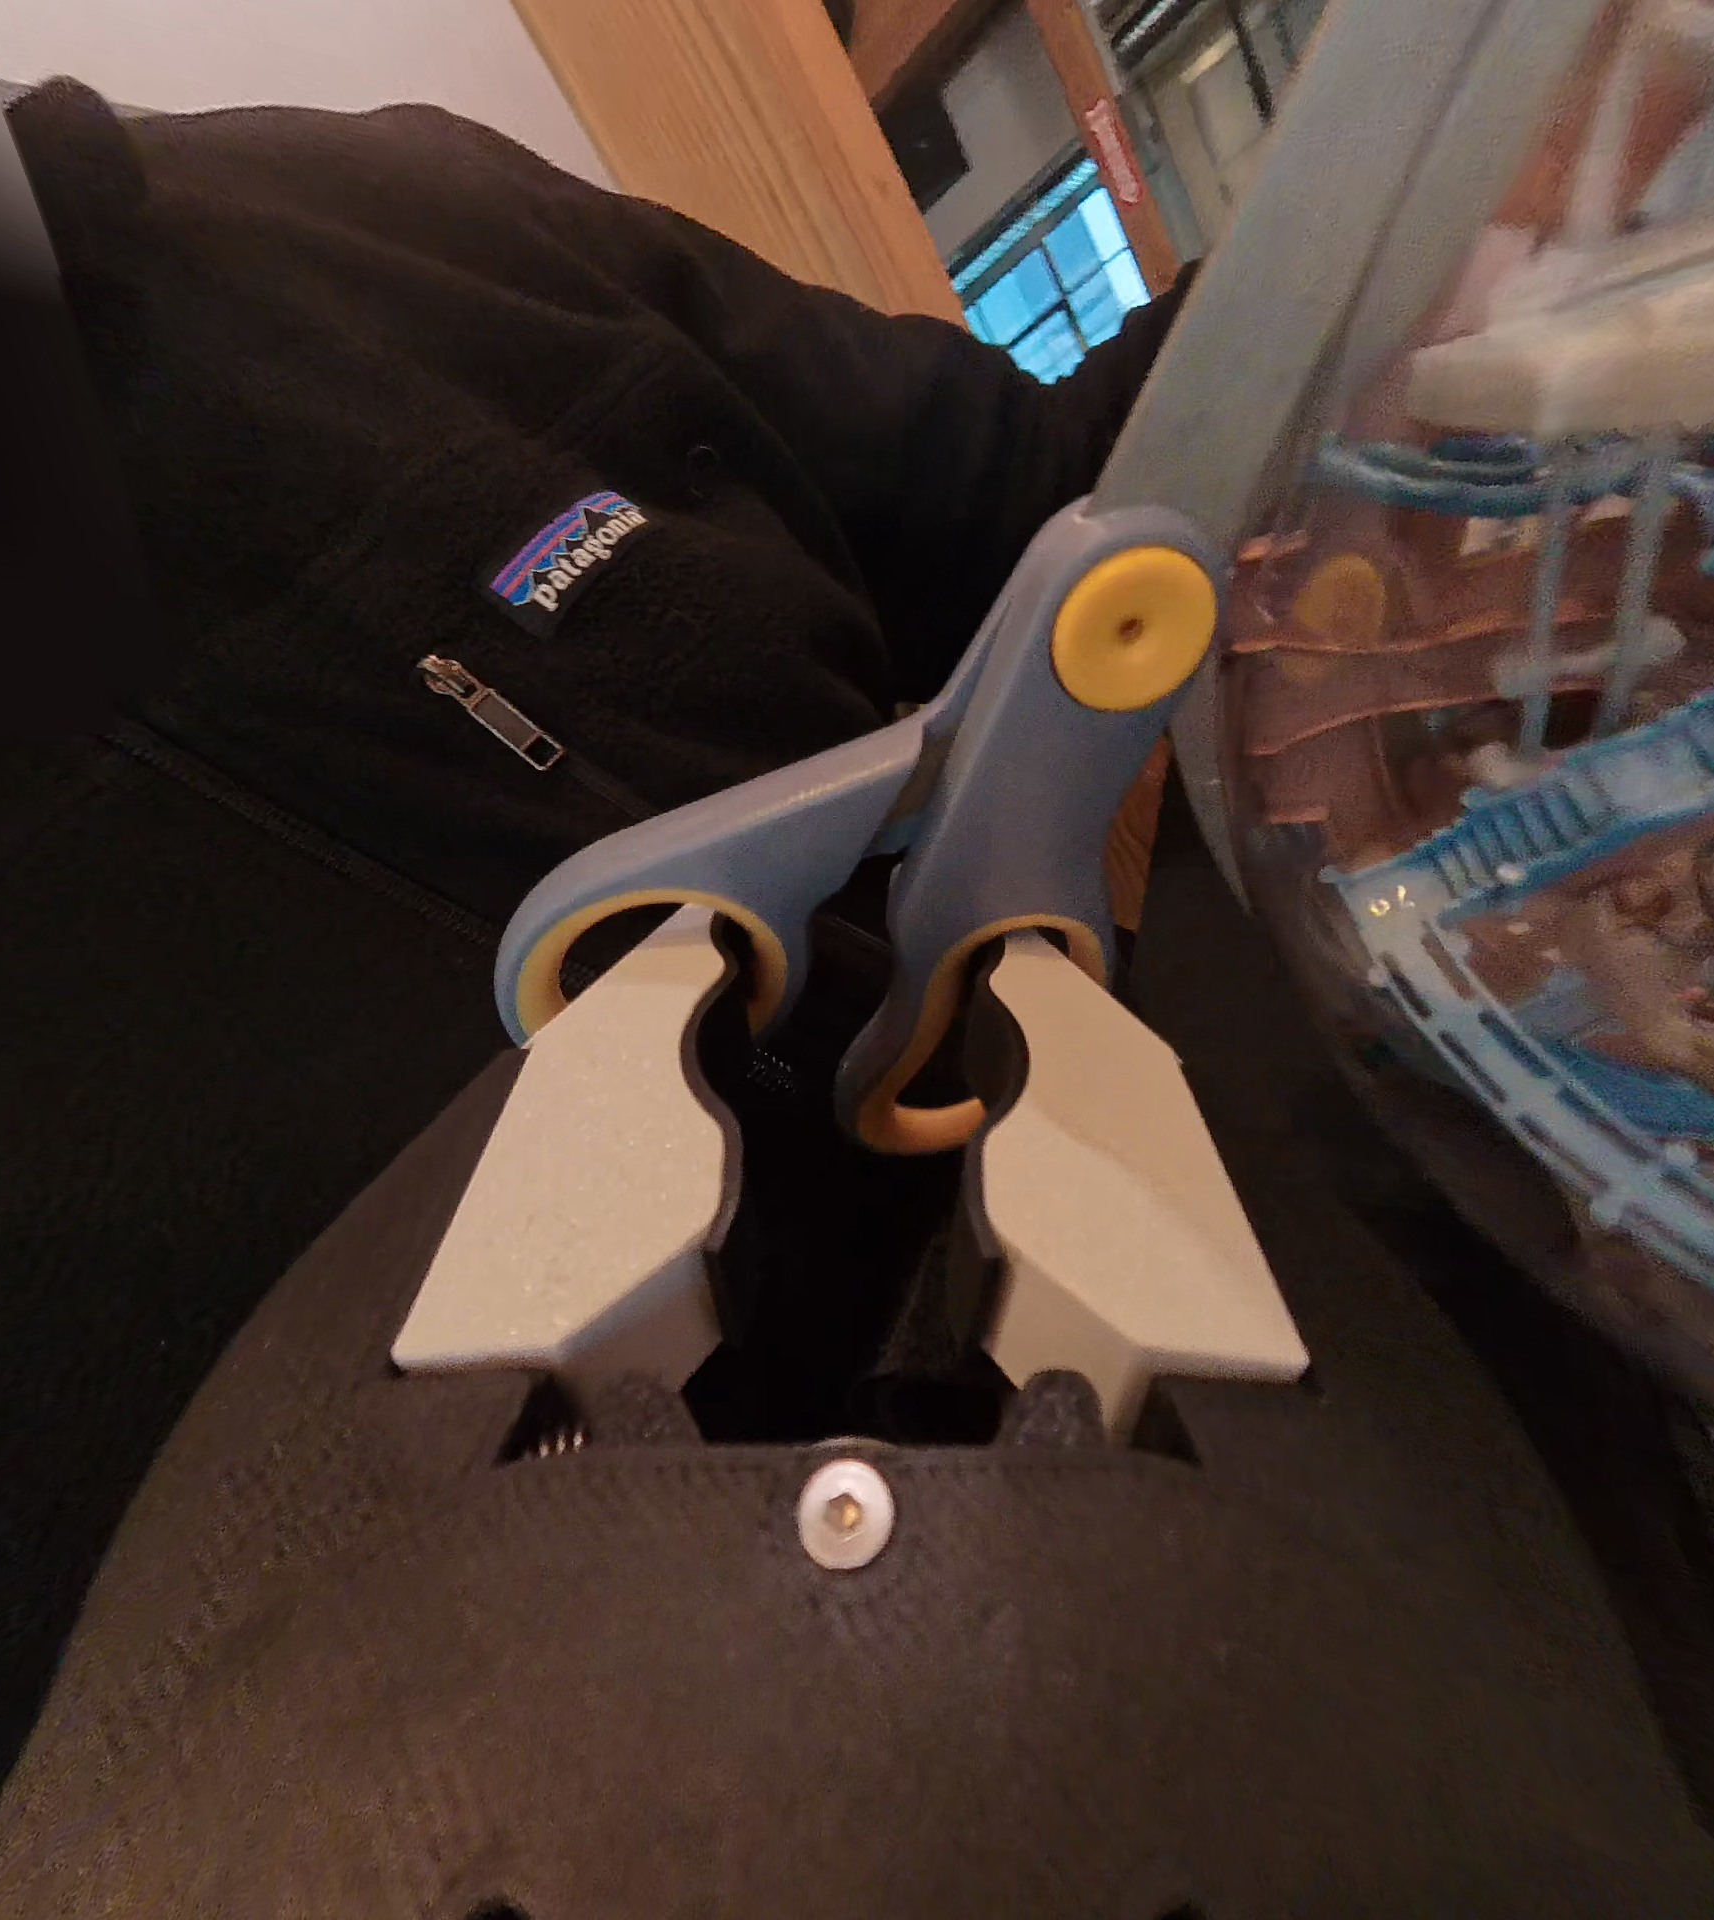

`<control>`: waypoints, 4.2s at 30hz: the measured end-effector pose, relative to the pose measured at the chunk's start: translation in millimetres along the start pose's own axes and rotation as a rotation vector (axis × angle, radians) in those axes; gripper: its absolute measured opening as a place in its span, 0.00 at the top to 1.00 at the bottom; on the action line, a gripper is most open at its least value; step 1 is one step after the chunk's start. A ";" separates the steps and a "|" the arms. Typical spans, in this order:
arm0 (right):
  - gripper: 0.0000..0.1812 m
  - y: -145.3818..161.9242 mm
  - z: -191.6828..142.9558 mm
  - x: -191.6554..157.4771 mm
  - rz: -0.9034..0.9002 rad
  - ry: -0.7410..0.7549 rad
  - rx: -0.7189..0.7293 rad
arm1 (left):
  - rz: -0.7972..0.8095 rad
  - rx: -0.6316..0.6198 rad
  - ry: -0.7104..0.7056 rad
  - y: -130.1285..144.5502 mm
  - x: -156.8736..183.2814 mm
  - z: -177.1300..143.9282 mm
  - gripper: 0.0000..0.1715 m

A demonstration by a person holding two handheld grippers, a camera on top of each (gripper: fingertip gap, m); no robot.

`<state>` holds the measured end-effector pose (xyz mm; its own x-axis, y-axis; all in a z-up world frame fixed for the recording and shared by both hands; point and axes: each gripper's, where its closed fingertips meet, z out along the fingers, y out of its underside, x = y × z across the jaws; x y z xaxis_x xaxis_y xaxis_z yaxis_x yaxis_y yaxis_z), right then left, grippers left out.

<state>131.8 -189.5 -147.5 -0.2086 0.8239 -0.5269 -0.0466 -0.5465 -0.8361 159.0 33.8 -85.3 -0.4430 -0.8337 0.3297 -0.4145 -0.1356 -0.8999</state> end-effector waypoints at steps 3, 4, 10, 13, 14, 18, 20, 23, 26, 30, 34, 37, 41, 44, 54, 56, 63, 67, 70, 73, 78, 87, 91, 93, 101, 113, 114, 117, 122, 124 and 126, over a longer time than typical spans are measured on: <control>0.84 -14.0 -1.9 -11.1 -0.041 -0.139 0.035 | 0.052 -0.106 0.034 8.3 -1.2 9.4 0.19; 0.85 -17.1 -2.1 -7.6 -0.029 -0.144 0.033 | 0.058 -0.148 0.048 12.9 -1.6 16.6 0.18; 0.87 -11.9 -2.9 9.7 0.028 -0.091 -0.020 | 0.129 -0.259 0.097 19.7 -10.9 61.5 0.08; 0.87 -9.2 -9.9 12.4 0.054 -0.047 -0.036 | 0.189 -0.298 0.092 20.3 -13.7 75.6 0.08; 0.87 -8.8 -12.6 13.3 0.066 -0.033 -0.036 | 0.204 -0.313 0.078 21.2 -16.0 80.0 0.08; 0.87 -5.4 -22.3 12.8 0.105 0.040 -0.042 | 0.187 -0.290 0.039 17.5 -18.0 91.7 0.08; 0.87 1.7 -25.9 14.3 0.125 0.100 -0.071 | 0.201 -0.308 0.010 18.3 -16.2 97.8 0.08; 0.87 4.5 -32.0 8.7 0.146 0.139 -0.030 | 0.198 -0.317 -0.044 17.5 -16.3 110.1 0.08; 0.87 -0.3 -36.4 -0.8 0.156 0.134 0.119 | 0.192 -0.308 -0.059 15.8 -11.3 121.7 0.08; 0.85 -6.7 -32.3 -6.6 0.139 0.119 0.265 | 0.188 -0.288 -0.035 12.9 -4.5 137.0 0.08; 0.85 -3.1 -30.5 -5.3 0.135 0.139 0.284 | 0.208 -0.296 -0.024 11.6 0.1 147.0 0.08; 0.86 -5.2 -36.6 -4.1 0.149 0.169 0.295 | 0.259 -0.290 -0.087 8.0 -1.7 143.1 0.11; 0.87 -18.4 -49.2 1.4 0.157 0.187 0.321 | 0.379 -0.325 -0.239 2.2 5.7 129.3 0.18; 0.87 -22.8 -49.3 13.3 0.160 0.237 0.282 | 0.403 -0.355 -0.387 -1.1 10.0 123.7 0.25; 0.86 -65.8 -35.1 69.8 0.123 0.348 0.328 | 0.468 -0.317 -0.922 12.7 -4.1 76.6 0.70; 0.86 -68.5 -28.1 78.1 0.117 0.360 0.298 | 0.502 -0.297 -0.978 13.5 -8.6 71.1 0.72; 0.85 -77.0 -21.6 96.5 0.121 0.361 0.300 | 0.580 -0.295 -1.055 21.4 -28.8 61.7 0.95; 0.85 -82.1 -25.8 95.4 0.130 0.298 0.368 | 0.635 -0.279 -1.070 18.0 -33.7 62.3 0.95; 0.85 -95.1 -28.1 74.9 0.153 0.094 0.493 | 0.642 -0.261 -1.093 14.5 -39.2 57.6 0.95; 0.84 -98.4 -26.1 66.8 0.166 0.023 0.543 | 0.629 -0.259 -1.102 13.7 -45.2 51.7 0.95; 0.84 -76.0 -7.4 60.9 0.221 -0.005 0.425 | 0.582 -0.262 -1.126 14.9 -62.7 31.1 0.95; 0.85 -10.8 -10.5 42.3 0.257 0.156 0.028 | 0.574 -0.269 -1.153 2.6 -80.9 -3.4 0.95; 0.85 -4.3 -50.0 58.7 0.173 0.400 -0.136 | 0.608 -0.299 -1.104 -0.2 -76.4 -31.5 0.96; 0.85 -20.8 -66.0 63.3 0.120 0.455 -0.141 | 0.598 -0.311 -1.087 1.4 -75.3 -51.3 0.95; 0.85 -57.7 -100.3 118.3 -0.033 0.722 -0.404 | 0.625 -0.369 -0.864 28.1 -63.3 -110.2 0.96; 0.86 -85.0 -86.2 204.9 -0.118 0.804 -0.643 | 0.468 -0.274 -1.019 40.4 -94.4 -185.2 0.94; 0.87 -86.4 -83.6 207.9 -0.119 0.793 -0.639 | 0.466 -0.265 -1.032 42.9 -94.2 -185.2 0.95; 0.87 -87.7 -76.1 217.1 -0.128 0.788 -0.634 | 0.450 -0.194 -1.055 44.5 -91.6 -182.8 0.96; 0.89 -86.7 -61.5 226.8 -0.131 0.753 -0.600 | 0.426 -0.157 -1.047 46.5 -87.1 -177.2 0.89; 0.89 -86.7 -64.2 230.6 -0.146 0.778 -0.606 | 0.421 -0.173 -1.047 51.0 -87.5 -175.9 0.89; 0.89 -87.0 -67.3 233.6 -0.169 0.809 -0.615 | 0.424 -0.162 -1.007 56.1 -84.7 -168.9 0.85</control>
<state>152.9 60.6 -208.1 0.4850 0.8615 -0.1503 0.5411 -0.4306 -0.7224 39.0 187.2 -115.5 0.2460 -0.8602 -0.4466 -0.5136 0.2751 -0.8127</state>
